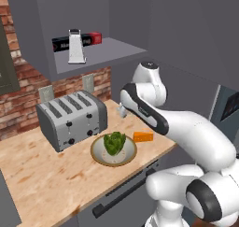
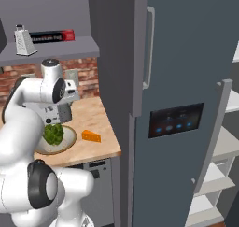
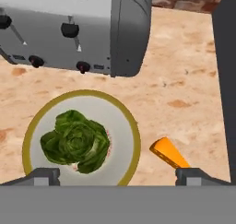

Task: Pick the cheese from the fridge and the cheese grater from the cabinet and place them next to the salad bowl.

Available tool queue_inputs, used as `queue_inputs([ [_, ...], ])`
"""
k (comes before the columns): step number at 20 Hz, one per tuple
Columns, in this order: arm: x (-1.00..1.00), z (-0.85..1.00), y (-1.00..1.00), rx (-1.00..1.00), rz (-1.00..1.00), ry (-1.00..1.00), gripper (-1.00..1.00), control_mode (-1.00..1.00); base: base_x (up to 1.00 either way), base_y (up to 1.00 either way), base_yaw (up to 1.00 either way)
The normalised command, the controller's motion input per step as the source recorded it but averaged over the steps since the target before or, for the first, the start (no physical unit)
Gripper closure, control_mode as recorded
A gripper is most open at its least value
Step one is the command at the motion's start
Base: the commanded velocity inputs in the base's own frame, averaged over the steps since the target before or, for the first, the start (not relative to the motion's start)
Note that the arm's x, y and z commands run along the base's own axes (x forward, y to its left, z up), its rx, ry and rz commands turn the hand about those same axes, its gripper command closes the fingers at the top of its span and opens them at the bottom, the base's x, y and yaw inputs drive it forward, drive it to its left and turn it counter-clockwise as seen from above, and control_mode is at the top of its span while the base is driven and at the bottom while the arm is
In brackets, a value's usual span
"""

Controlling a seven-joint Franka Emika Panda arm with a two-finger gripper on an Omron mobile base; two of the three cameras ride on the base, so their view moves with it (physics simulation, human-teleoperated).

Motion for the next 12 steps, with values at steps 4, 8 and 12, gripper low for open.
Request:
queue_inputs([
  [4, -0.19, 0.47, -0.07, 0.13, -0.1, -0.05, -1.0, -1.0, 0.0, 0.0, 0.0],
  [8, -0.35, 0.09, 0.0, 0.14, -0.04, -0.28, -1.0, -1.0, 0.0, 0.0, 0.0],
  [12, -0.55, -0.04, -0.01, 0.12, -0.03, -0.36, -1.0, -1.0, 0.0, 0.0, 0.0],
])
